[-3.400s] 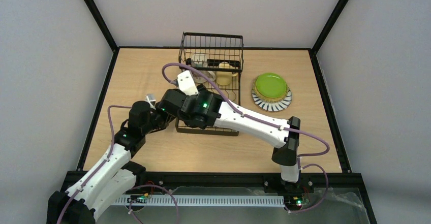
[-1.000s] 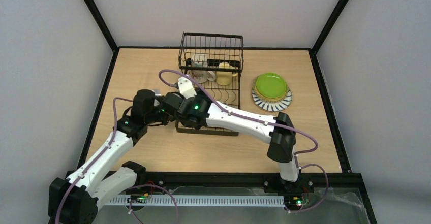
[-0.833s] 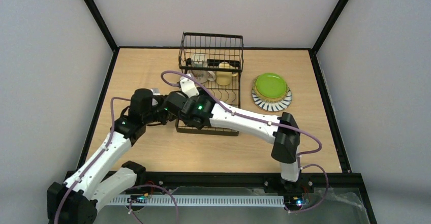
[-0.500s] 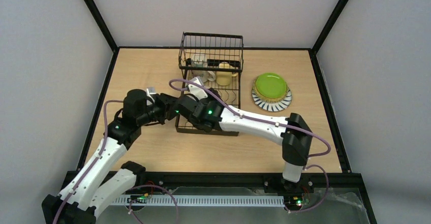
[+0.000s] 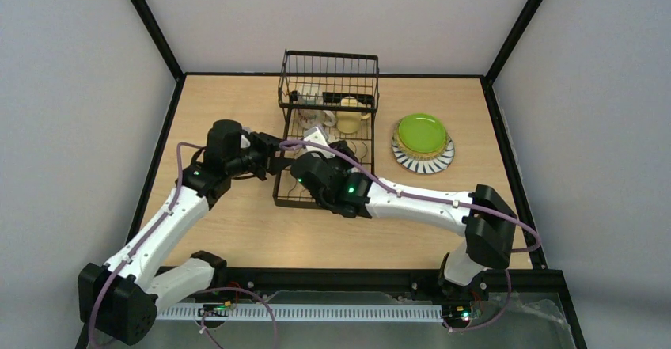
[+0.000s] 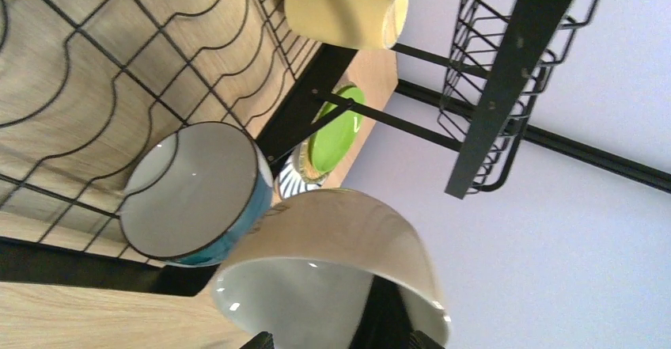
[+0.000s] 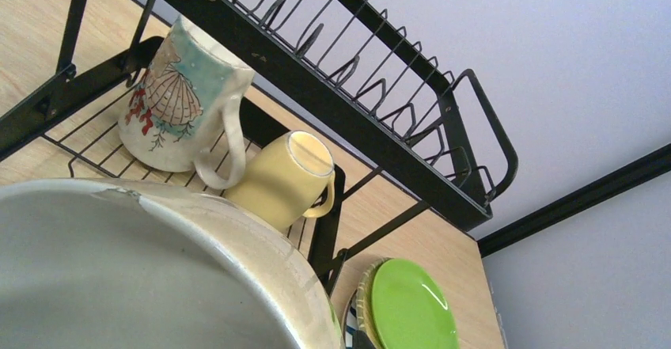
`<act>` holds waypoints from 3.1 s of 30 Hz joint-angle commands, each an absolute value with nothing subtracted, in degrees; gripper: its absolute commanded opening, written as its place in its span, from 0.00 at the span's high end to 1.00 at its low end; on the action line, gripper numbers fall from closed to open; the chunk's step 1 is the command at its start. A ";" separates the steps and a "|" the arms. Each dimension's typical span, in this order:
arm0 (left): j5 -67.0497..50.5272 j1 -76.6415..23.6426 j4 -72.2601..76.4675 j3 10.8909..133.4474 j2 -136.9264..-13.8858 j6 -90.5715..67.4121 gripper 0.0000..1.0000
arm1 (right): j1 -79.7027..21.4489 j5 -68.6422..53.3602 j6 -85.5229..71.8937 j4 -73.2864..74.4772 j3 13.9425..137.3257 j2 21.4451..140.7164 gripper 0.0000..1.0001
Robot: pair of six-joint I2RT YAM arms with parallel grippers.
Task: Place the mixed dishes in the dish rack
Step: Pass from the right arm to the left
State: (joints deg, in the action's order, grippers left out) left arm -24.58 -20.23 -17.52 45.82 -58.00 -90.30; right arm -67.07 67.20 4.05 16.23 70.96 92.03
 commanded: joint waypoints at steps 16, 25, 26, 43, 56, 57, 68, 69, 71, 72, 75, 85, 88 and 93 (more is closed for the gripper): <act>-24.67 -22.38 -17.83 56.26 -64.37 -95.53 0.01 | -68.96 66.71 16.47 -5.36 67.02 89.99 1.00; -22.48 -23.58 -18.27 57.51 -66.40 -95.71 0.03 | -70.54 66.18 20.33 -9.31 66.10 90.09 1.00; -22.11 -23.70 -18.32 57.55 -66.52 -95.78 0.04 | -70.76 66.10 20.65 -9.58 66.03 90.16 1.00; -17.50 -27.31 -17.05 59.56 -71.70 -95.88 0.34 | -74.19 64.70 26.85 -15.00 64.42 91.06 1.00; -13.19 -27.48 -14.69 59.85 -73.80 -93.97 0.68 | -77.14 62.82 28.74 -12.30 65.44 91.70 1.00; -13.03 -27.46 -14.25 59.85 -74.01 -93.51 0.74 | -77.24 62.39 28.60 -11.71 65.47 91.60 1.00; -15.57 -27.53 -2.97 55.37 -74.70 -92.19 0.99 | -77.26 59.09 29.44 -10.15 64.44 90.11 1.00; -15.71 -27.47 -1.22 54.21 -74.32 -92.60 0.98 | -77.26 59.04 29.40 -9.99 64.43 89.91 1.00; -15.79 -27.49 2.45 52.25 -73.58 -93.17 0.99 | -77.26 58.98 29.44 -9.93 64.26 89.70 1.00; -15.82 -27.51 3.89 51.30 -73.26 -93.24 0.99 | -77.26 58.93 29.40 -9.85 64.16 89.46 1.00; -15.99 -27.43 7.62 49.14 -72.49 -93.39 0.98 | -77.26 58.83 28.21 -8.46 64.07 88.81 1.00; -20.06 -26.96 16.69 43.37 -70.90 -89.40 0.98 | -77.26 58.74 18.55 0.96 63.22 80.63 0.40; -23.64 -25.76 16.52 42.83 -70.58 -85.39 0.98 | -77.05 58.67 15.77 2.55 62.30 76.21 0.28; -31.18 -23.50 12.08 44.38 -71.12 -75.76 0.98 | -74.88 57.62 8.51 7.62 62.09 72.11 0.24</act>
